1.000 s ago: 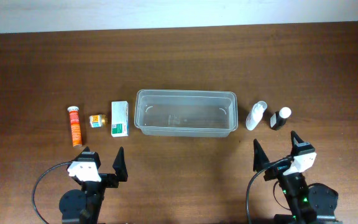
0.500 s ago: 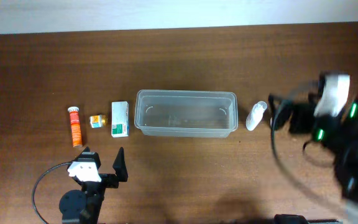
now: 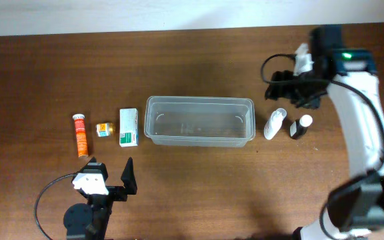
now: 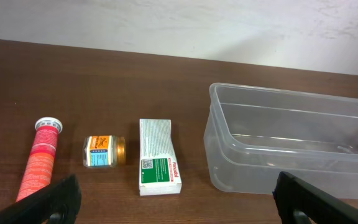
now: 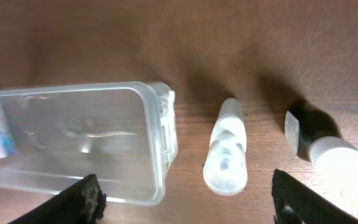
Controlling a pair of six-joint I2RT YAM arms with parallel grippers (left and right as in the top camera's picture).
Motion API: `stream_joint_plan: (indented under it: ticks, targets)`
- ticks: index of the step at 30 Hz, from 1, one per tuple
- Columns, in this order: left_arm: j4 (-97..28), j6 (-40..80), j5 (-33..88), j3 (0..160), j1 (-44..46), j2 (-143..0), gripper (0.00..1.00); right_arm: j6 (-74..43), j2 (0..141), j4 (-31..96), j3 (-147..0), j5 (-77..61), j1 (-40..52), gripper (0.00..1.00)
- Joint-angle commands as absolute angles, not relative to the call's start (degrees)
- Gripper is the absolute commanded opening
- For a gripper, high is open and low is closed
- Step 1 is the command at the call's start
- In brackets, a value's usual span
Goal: Pack container
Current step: 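Reach the right gripper to the white lotion bottle and grasp it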
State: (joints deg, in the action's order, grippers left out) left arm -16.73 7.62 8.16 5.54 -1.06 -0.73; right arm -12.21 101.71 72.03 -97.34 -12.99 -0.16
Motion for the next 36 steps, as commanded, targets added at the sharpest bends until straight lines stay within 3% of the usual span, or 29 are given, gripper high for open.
stream_joint_plan:
  ticks: [1,14,19,23,29,36]
  targets:
    - [-16.7,8.1,8.1,5.3,-0.8,-0.4,1.0,-15.3,105.4,73.2,-97.8,-6.5,3.0,0.68]
    - [-16.7,8.1,8.1,5.3,-0.8,-0.4,1.0,-19.0,107.3,74.3,-94.8,-1.0,3.7,0.61]
    - [-16.7,8.1,8.1,5.3,-0.8,-0.4,1.0,-20.4,107.3,71.1,-90.8,-1.0,3.7,0.43]
    - [-16.7,8.1,8.1,5.3,-0.8,-0.4,1.0,-20.5,107.2,70.9,-90.7,-1.0,3.7,0.36]
    - [-16.7,8.1,8.1,5.3,-0.8,-0.4,1.0,-20.4,104.9,74.1,-93.4,-1.0,3.8,0.13]
    - [-16.7,8.1,8.1,5.3,-0.8,-0.4,1.0,-20.2,96.3,79.8,-100.7,-1.4,4.7,0.12]
